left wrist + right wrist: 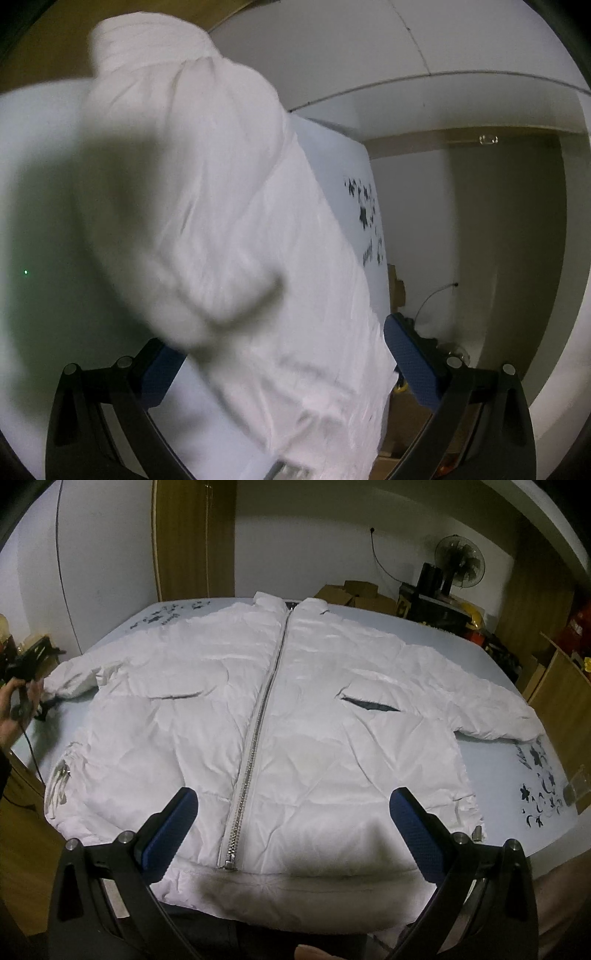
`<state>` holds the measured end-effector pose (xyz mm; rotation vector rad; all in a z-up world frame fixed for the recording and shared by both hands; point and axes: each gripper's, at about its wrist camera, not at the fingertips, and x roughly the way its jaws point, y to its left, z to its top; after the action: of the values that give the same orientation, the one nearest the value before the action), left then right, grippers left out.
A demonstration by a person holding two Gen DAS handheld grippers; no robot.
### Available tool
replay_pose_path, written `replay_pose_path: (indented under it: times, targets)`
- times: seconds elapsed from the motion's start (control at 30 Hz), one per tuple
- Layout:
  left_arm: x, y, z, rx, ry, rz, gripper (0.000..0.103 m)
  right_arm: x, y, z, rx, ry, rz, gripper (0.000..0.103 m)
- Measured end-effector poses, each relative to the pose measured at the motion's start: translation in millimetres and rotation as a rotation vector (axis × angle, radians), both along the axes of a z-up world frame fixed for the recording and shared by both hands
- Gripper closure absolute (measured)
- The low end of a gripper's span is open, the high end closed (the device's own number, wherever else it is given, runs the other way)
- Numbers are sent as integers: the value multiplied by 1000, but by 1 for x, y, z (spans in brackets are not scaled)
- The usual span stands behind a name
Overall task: Fold large clothes
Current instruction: 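Grasp the jacket sleeve with the left tool and lift it up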
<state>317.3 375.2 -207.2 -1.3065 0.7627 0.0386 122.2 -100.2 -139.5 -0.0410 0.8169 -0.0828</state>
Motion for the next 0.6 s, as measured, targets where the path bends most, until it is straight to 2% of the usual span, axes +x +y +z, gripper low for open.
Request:
replay_pose_path:
  times: [0.2, 0.27, 0.3, 0.33, 0.4, 0.47, 0.6]
  targets:
    - [45, 19, 0, 35, -9, 1, 4, 7, -4, -8, 2, 24, -17, 0]
    - [53, 23, -3, 51, 2, -4, 19, 9, -5, -11, 3, 33, -21, 0]
    - [56, 24, -6, 61, 16, -11, 39, 10, -6, -12, 4, 36, -23, 0]
    - [61, 26, -9, 78, 44, -14, 64, 11, -7, -13, 6, 38, -24, 0]
    - [65, 34, -18, 100, 97, -10, 92, 13, -9, -15, 9, 45, -30, 0]
    - [69, 40, -24, 77, 74, -16, 92, 15, -12, -18, 16, 51, -35, 0]
    - [67, 40, -14, 150, 27, -8, 94, 18, -16, -22, 29, 63, -43, 0]
